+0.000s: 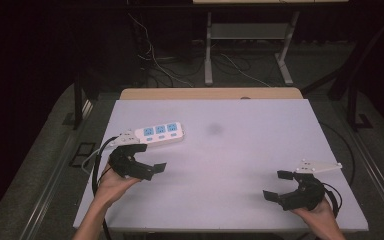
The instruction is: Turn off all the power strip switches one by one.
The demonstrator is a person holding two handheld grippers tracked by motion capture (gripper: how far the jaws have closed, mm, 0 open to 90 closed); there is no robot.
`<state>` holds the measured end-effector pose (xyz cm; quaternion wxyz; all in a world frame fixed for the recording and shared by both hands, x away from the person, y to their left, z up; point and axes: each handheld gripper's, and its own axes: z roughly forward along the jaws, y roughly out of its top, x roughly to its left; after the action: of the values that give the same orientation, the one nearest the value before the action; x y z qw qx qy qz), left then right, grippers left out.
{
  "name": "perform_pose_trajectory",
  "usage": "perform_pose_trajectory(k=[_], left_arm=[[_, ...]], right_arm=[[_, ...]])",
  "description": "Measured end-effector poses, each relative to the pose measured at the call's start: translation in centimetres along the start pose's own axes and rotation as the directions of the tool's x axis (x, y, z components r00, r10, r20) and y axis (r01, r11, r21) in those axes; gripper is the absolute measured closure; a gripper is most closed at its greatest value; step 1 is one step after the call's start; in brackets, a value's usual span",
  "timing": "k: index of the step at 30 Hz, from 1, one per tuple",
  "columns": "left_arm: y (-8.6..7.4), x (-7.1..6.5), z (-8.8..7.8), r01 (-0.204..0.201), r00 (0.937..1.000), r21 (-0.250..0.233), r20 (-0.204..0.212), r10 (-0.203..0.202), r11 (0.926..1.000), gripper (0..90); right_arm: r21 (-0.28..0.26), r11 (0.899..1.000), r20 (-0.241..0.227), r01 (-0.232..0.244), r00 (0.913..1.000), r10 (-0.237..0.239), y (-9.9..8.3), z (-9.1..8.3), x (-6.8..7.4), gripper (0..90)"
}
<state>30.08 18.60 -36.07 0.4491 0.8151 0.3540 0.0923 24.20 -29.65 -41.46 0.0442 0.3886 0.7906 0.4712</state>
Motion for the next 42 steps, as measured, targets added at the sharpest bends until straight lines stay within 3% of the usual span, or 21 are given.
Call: perform_pose_trajectory(k=[23,42], left_arm=[[2.6,2.9,-0.5,-0.01,0.9978,0.057,-0.066,0.014,0.9983,0.0],[3.7,5.2,0.9,-0.005,0.9956,0.112,-0.093,0.015,0.9937,0.2]], right_arm=[[0.003,1.0,0.007,0.008,0.9999,-0.008,-0.1,0.0,0.0,0.5],[0.003,1.0,0.017,0.017,0.9997,-0.017,-0.1,-0.1,0.1,0.5]])
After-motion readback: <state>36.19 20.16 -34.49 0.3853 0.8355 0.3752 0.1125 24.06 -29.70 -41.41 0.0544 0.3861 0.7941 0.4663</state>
